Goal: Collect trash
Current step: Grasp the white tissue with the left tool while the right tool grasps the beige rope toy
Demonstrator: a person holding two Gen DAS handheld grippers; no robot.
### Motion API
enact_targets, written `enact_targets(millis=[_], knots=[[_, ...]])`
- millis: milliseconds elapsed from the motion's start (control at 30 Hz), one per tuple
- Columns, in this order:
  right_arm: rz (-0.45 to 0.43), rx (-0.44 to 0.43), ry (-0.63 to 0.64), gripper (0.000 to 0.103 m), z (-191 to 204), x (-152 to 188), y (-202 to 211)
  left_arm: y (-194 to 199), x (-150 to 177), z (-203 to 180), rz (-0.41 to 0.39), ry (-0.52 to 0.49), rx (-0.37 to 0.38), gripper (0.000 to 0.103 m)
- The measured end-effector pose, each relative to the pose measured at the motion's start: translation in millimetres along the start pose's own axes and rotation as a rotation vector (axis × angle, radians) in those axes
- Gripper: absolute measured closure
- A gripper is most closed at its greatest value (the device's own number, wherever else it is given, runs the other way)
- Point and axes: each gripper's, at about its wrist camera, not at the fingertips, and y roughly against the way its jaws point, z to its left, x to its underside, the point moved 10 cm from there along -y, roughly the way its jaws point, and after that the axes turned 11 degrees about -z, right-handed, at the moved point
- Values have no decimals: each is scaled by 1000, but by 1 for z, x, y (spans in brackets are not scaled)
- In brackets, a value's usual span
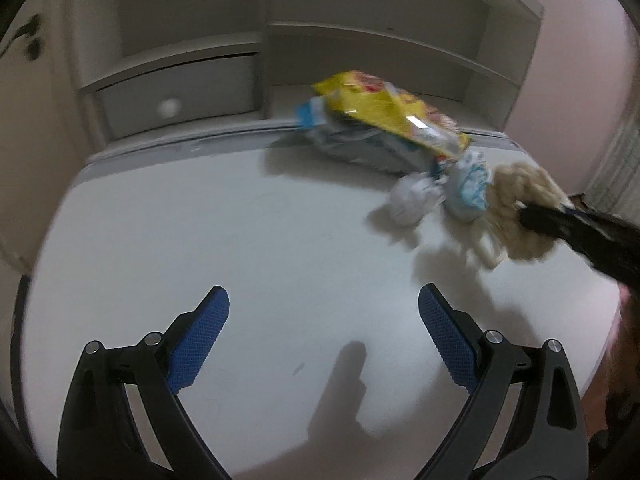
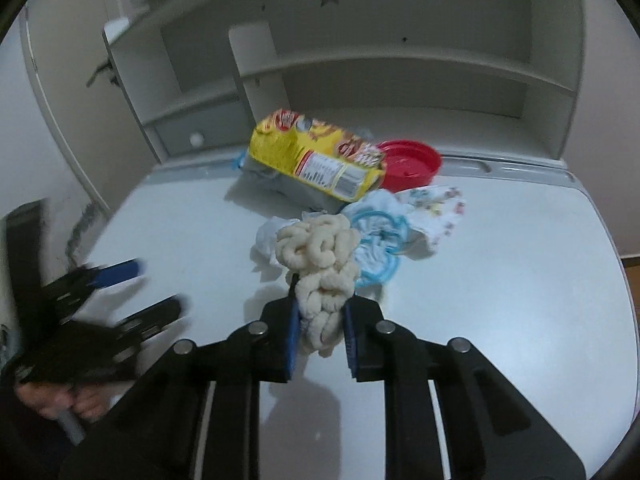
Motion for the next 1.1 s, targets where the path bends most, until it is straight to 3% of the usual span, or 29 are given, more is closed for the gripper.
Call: enact_targets(millis=[200, 367, 467, 500, 567, 700, 800, 900, 1100], knots=[[-6, 22, -39, 84, -31, 20, 42, -52, -25, -46, 17, -87, 38, 10], [6, 66, -84, 84, -65, 42, 64, -84, -32, -62, 33, -146, 18, 12], [4, 86, -105, 84, -83, 52, 77, -89, -32, -63, 51, -138, 21, 33], [2, 93, -113, 84, -88, 55, 81, -89, -31, -62, 55, -139, 13, 48], [-4, 111, -131, 84, -101, 58, 91, -85, -30, -62, 54, -173, -8, 65], [-34, 172, -173, 84, -136, 63, 120, -60, -30, -61, 29, -175, -45, 67], [-68, 267, -237, 84, -183, 74, 154, -33, -38, -80, -26, -178, -40, 67], [-92, 398, -296, 84, -236, 92, 191, -12, -46, -142, -73, -214, 56, 67], [-66, 667, -438, 84, -345, 164, 248, 18, -11, -347, -84, -408, 408, 67]])
